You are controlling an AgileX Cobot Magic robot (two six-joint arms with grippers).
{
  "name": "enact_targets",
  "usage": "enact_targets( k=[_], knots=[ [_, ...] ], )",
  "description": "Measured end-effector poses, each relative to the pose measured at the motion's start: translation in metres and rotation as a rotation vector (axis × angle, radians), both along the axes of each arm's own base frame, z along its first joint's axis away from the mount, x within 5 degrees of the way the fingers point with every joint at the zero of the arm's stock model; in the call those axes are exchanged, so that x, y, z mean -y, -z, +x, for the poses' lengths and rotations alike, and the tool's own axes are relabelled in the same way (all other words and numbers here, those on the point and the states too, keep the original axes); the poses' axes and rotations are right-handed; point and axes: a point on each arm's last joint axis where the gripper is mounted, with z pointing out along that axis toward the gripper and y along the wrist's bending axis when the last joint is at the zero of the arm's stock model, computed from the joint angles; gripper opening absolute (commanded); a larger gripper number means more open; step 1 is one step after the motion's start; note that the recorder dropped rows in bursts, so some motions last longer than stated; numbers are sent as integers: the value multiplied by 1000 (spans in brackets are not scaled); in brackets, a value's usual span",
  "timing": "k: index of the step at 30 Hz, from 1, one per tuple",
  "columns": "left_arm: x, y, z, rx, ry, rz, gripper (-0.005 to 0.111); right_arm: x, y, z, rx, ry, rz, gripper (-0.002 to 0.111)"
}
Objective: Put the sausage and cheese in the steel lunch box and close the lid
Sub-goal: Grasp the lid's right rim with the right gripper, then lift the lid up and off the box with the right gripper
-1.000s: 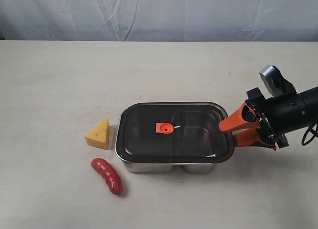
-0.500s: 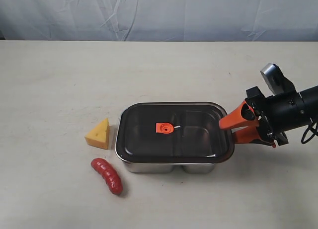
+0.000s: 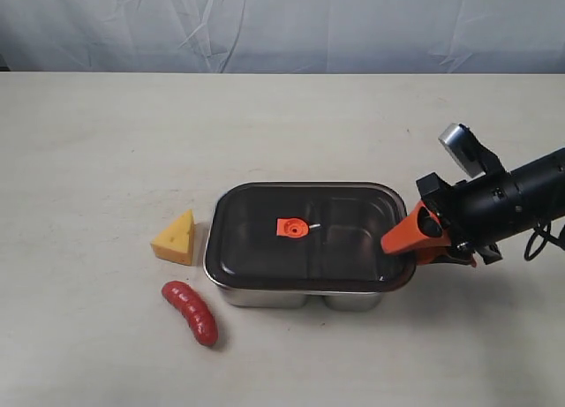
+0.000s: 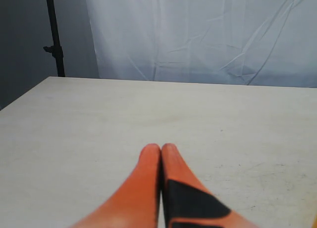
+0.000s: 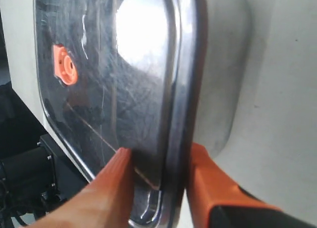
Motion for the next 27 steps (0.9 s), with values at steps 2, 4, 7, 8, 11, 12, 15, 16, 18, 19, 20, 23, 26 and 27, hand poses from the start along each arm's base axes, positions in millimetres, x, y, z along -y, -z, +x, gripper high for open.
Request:
enact_targets(
  k=[2,4,7,8,11,12,15,16,18,19,20,23,26,27],
  knots=[
    [0,0,0,0,0,0,0,1,1,-1,-11,-7,-10,31],
    [0,0,0,0,0,0,0,1,0,-2,-17,-13,-7,31],
    [0,0,0,0,0,0,0,1,0,-3,-23,-21,-5,31],
    [0,0,0,0,0,0,0,1,0,-3,-25,-28,-8,31],
    [0,0,0,0,0,0,0,2,-2,-1,-53,-45,-33,31],
    [0,0,0,0,0,0,0,3,-3,-1,-55,-50,-40,31],
    [0,0,0,0,0,0,0,3,-3,0,-65,-53,-49,31],
    [0,0,0,0,0,0,0,3,-4,0,-65,-54,-49,31],
    [0,0,0,0,0,0,0,3,-4,0,-68,-56,-49,31],
    [0,0,0,0,0,0,0,3,-4,-1,-69,-58,-49,31],
    [0,0,0,0,0,0,0,3,-4,-1,-70,-59,-48,30],
    [0,0,0,0,0,0,0,3,-4,-1,-74,-63,-48,19],
    [0,0,0,0,0,0,0,3,-4,-2,-81,-68,-42,-1],
    [0,0,0,0,0,0,0,3,-5,-2,-82,-69,-41,-1]
  ],
)
